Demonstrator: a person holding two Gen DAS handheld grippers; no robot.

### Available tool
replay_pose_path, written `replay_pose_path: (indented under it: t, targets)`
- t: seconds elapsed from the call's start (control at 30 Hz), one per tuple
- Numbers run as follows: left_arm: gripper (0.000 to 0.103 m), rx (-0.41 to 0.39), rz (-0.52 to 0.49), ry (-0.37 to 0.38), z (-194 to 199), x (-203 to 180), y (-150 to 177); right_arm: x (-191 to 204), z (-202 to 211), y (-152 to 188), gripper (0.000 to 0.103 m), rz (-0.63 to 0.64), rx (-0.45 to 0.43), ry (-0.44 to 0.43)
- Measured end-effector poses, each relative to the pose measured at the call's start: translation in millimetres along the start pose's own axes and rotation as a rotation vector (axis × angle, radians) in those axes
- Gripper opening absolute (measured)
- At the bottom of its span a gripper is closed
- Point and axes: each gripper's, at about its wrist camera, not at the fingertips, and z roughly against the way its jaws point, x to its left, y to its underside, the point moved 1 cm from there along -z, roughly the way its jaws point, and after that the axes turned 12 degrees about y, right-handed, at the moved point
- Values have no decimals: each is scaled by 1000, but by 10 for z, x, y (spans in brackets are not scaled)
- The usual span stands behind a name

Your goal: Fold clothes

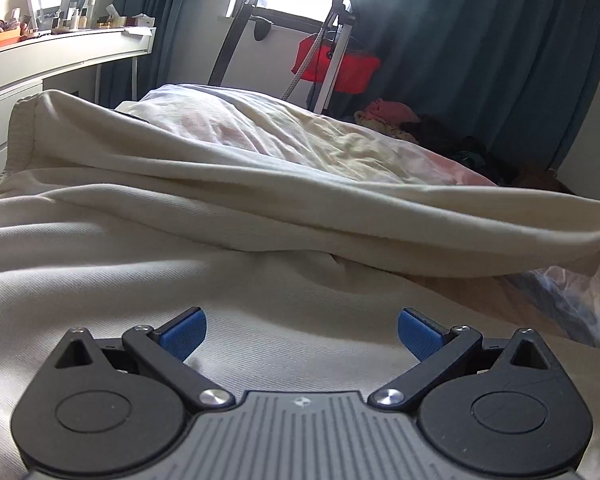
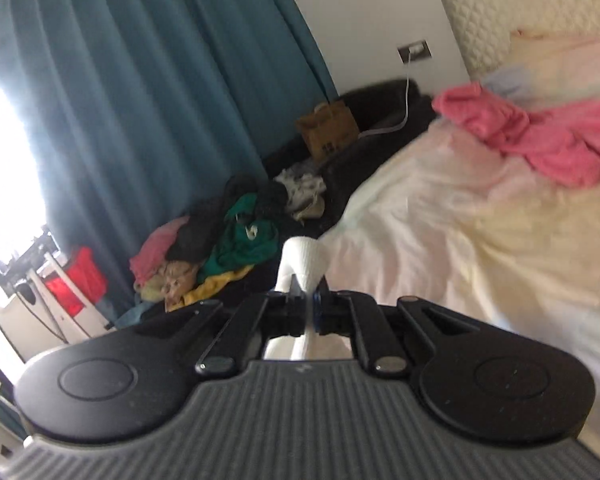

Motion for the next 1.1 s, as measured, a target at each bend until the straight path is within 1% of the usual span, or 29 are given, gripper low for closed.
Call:
replay_pose_path:
  t: [0.1,0.17,0.27,0.37,0.4,0.47,0.5,0.57,0.67,0.73,0.8,0.9,1.03,1.1]
  targets:
    - [103,2,-5,-8,-27,-20,14,-234,-14,17,7,-16,-49,-22]
    - [103,8,-7,-7,-44,-31,27,-473,-86,143,7,-15,-36,-2]
    - [103,18,-8,-1,-57,-37,37,-927,-257,522,7,22,47,78]
    - [103,17,-37,-2,-53,-81,58,-1373,-432,974,7,46,144,160]
    - [103,14,-52,-6,-45,-99,63,-1503,-481,1115,7,47,171,179]
    - [103,5,-78,-13,-34,-128,60,-1651,-510,1303,7,45,191,186]
    - [103,-1,-85,-18,-23,-144,61,-1689,-512,1357,7,49,193,185]
    - [103,-16,-95,-26,15,-161,49,-1683,-491,1344,7,68,183,178]
    - [103,-36,-105,-31,76,-176,22,-1655,-346,1174,7,89,132,141]
    - [103,-41,-114,-29,124,-192,0,-1646,-297,1125,7,144,112,126]
    - [103,-44,-122,-27,174,-210,-19,-1670,-312,1166,7,184,123,130]
    - [103,-49,-125,-18,278,-273,-22,-1685,-284,1285,8,189,151,135]
    - [103,-78,-149,-10,473,-408,10,-1637,-165,1338,14,266,162,144]
    - [103,-88,-156,-12,559,-477,35,-1612,-80,1294,21,300,182,163]
